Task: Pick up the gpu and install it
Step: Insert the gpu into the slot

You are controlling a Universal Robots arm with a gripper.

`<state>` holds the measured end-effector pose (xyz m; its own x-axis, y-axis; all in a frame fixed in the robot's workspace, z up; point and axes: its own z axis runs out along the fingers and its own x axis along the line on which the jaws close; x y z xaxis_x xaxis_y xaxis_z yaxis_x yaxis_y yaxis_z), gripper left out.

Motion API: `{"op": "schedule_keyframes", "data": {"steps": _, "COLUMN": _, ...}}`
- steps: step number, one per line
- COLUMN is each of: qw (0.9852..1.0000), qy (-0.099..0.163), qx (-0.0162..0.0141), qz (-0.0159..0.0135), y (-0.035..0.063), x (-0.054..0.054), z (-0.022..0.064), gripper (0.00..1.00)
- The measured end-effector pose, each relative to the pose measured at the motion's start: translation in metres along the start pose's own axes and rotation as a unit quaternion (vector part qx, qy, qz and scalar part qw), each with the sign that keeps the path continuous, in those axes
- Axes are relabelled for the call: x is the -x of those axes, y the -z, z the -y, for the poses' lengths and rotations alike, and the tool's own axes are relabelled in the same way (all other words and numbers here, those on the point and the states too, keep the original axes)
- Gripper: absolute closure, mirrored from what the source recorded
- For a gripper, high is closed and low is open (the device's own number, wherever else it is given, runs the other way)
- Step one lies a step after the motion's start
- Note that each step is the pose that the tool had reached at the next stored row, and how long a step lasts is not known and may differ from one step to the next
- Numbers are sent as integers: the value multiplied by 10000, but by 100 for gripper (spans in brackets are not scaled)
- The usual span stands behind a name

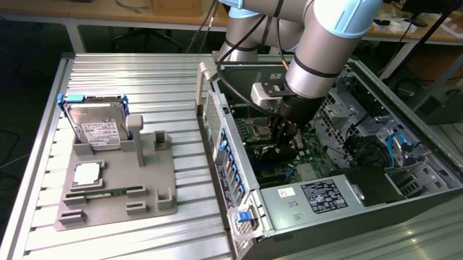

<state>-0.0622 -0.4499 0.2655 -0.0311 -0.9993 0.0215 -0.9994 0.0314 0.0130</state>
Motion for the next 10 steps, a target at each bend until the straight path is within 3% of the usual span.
{"op": "schedule_keyframes", "data": {"steps": 4, "qw": 10000, "qy": -5, "qx": 30, "qz": -2, "y": 1, "x": 0, "z": -1, "gripper": 73}}
{"op": "schedule_keyframes", "data": {"steps": 6, "qw": 10000, "qy": -5, "qx": 62, "qz": 13, "y": 22, "x": -3, "z": 0, "gripper": 73}}
{"op": "schedule_keyframes", "data": {"steps": 10, "qw": 10000, "qy": -13, "qx": 65, "qz": 13, "y": 20, "x": -5, "z": -7, "gripper": 73}}
